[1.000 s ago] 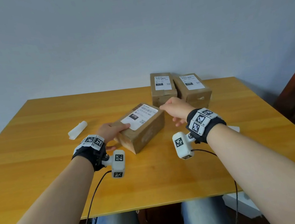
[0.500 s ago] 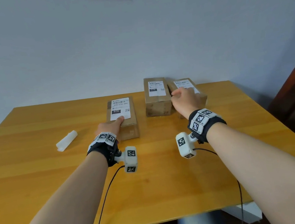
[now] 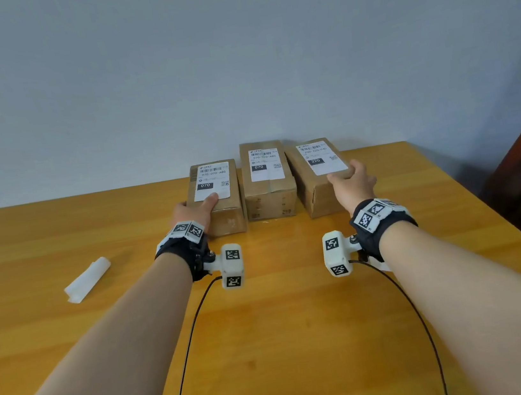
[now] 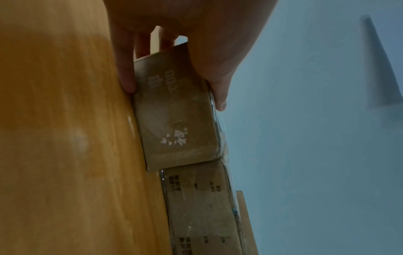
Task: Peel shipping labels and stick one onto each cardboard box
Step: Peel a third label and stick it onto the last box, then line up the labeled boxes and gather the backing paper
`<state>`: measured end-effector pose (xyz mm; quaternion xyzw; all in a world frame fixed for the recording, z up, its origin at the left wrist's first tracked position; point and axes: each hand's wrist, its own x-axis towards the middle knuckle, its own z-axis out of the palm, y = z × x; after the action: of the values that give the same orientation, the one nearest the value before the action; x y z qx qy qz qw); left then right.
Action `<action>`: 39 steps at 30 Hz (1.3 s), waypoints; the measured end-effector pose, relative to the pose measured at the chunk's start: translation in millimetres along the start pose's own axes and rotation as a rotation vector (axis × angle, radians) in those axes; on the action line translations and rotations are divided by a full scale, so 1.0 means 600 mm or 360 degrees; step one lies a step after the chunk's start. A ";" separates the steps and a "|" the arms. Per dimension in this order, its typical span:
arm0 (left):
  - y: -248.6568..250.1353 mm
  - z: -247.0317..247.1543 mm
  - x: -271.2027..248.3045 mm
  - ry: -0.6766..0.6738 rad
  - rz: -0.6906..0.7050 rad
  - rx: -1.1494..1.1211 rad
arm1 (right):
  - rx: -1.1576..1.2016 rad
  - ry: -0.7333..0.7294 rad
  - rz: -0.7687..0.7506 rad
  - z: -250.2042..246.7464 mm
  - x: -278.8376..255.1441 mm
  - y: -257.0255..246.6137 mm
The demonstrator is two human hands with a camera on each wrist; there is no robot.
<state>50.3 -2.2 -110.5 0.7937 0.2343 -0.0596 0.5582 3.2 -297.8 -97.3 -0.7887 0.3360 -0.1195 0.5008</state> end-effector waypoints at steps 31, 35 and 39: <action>-0.053 -0.156 0.007 0.0582 0.0080 0.0453 | -0.0275 -0.0033 0.0119 0.060 -0.088 -0.013; -0.080 -0.182 -0.026 0.0634 -0.0145 0.0783 | -0.1295 -0.0252 0.0280 0.028 -0.089 0.016; -0.126 -0.214 -0.027 0.0285 -0.0269 0.1217 | -0.1758 -0.0506 0.0165 -0.026 -0.129 0.035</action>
<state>-18.8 130.7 -122.1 0.9241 0.3074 -0.1190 0.1932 -71.1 -264.5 -96.8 -0.9239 0.3074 0.2184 0.0643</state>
